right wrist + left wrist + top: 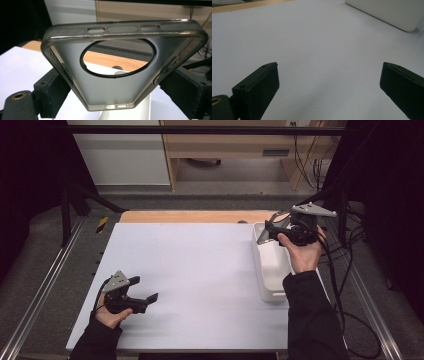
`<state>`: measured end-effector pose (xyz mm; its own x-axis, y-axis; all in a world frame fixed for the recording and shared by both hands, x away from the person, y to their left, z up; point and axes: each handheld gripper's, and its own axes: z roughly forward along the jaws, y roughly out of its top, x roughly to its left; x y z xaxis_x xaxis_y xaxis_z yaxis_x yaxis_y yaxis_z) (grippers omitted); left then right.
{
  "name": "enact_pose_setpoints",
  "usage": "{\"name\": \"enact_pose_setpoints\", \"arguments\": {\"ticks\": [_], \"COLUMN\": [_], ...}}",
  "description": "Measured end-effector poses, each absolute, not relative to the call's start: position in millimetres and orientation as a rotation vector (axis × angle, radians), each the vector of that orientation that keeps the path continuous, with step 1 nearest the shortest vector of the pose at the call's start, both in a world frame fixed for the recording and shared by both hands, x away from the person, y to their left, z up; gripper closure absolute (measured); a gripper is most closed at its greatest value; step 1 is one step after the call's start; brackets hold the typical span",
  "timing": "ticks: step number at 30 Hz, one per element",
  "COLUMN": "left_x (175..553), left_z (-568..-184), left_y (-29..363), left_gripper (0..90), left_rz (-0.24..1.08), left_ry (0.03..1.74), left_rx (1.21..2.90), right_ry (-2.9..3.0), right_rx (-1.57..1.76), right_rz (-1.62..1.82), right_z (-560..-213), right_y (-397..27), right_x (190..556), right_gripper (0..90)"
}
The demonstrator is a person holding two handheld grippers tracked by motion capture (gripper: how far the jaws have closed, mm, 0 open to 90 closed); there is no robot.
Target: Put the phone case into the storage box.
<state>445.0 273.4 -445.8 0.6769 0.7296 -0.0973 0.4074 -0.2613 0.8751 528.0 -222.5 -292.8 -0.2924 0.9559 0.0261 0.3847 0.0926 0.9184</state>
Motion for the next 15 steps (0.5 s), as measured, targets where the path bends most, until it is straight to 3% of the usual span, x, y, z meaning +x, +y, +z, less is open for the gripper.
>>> {"name": "enact_pose_setpoints", "arguments": {"ticks": [15], "left_x": [446], "left_z": [-447], "left_y": [272], "left_gripper": [1.8], "left_rz": [0.398], "left_ry": [0.884], "left_rx": [1.902], "right_ry": [1.693], "right_rx": [1.416], "right_rz": [1.090], "right_z": [-308], "right_y": [-222], "right_x": [563], "right_gripper": [11.7]}}
